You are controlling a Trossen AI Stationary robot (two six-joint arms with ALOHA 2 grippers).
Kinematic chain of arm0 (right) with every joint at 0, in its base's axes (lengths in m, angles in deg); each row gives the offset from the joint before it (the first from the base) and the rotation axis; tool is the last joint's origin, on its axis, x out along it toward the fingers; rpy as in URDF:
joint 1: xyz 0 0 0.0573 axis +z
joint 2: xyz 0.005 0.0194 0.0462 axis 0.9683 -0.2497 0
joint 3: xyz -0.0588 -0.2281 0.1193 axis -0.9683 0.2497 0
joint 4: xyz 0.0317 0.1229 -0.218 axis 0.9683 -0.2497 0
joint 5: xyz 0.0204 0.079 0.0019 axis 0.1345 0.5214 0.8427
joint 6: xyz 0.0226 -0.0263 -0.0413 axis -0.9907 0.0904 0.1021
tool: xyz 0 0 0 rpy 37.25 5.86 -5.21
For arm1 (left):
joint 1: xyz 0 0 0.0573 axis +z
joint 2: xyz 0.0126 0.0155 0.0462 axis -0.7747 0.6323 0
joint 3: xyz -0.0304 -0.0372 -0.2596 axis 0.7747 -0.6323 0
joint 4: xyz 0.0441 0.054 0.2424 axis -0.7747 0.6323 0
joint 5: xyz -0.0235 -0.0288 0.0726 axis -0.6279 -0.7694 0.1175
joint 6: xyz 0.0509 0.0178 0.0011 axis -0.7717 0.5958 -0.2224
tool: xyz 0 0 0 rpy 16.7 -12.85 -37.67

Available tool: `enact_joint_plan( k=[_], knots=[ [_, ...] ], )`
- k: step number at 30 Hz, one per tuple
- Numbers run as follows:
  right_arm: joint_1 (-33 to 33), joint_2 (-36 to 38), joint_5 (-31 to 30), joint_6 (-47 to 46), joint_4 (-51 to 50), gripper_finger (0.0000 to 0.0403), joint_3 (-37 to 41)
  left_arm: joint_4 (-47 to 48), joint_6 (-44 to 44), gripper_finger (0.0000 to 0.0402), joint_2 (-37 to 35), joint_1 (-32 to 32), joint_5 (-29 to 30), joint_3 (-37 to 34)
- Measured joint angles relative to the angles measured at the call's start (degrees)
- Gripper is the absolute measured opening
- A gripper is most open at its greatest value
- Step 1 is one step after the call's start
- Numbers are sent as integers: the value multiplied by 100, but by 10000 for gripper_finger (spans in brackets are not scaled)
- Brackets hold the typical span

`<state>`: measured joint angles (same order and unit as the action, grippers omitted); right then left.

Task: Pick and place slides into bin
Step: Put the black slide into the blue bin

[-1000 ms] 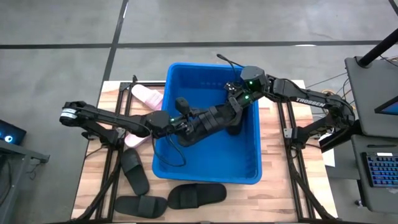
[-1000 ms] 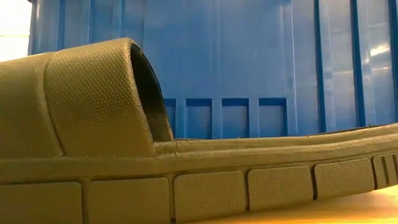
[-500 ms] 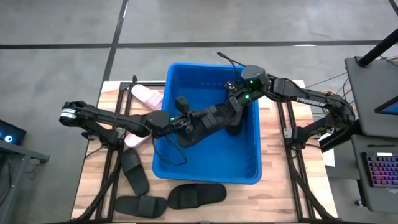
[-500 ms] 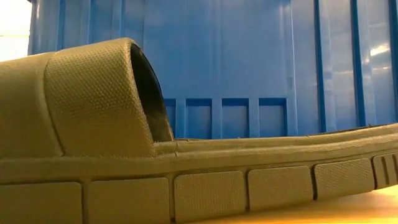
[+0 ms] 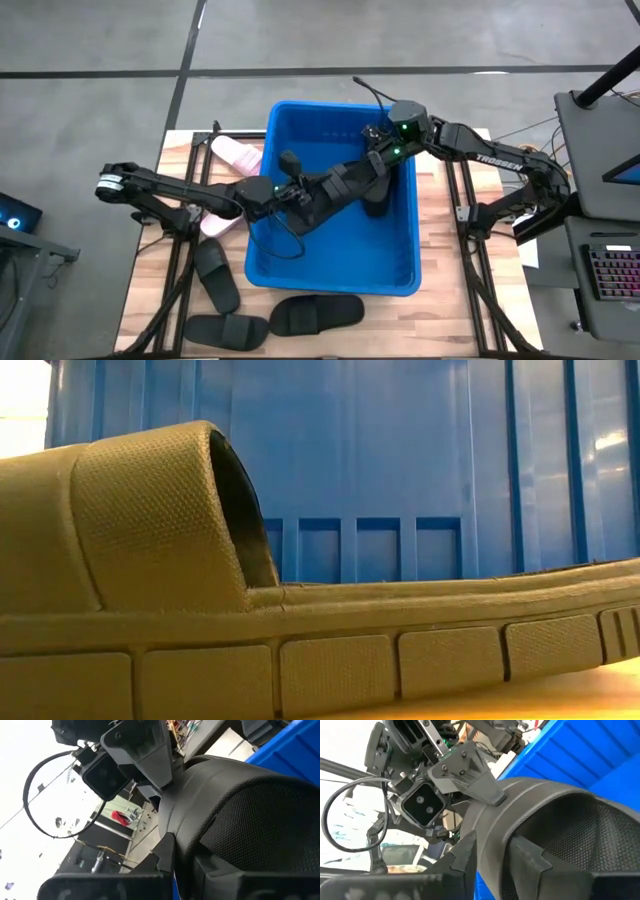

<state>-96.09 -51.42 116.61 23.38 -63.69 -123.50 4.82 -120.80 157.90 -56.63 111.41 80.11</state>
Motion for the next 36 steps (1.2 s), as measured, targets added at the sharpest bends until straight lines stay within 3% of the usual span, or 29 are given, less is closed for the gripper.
enact_joint_plan(
  k=[24, 36],
  knots=[
    [-765, 11, 228, 1201, 483, 90, 15, 131, -50, 0, -58, -3, 735, 143],
    [-906, 11, 356, 1349, 796, 177, 17, 131, 9, 0, -99, -36, 936, 144]
  ],
)
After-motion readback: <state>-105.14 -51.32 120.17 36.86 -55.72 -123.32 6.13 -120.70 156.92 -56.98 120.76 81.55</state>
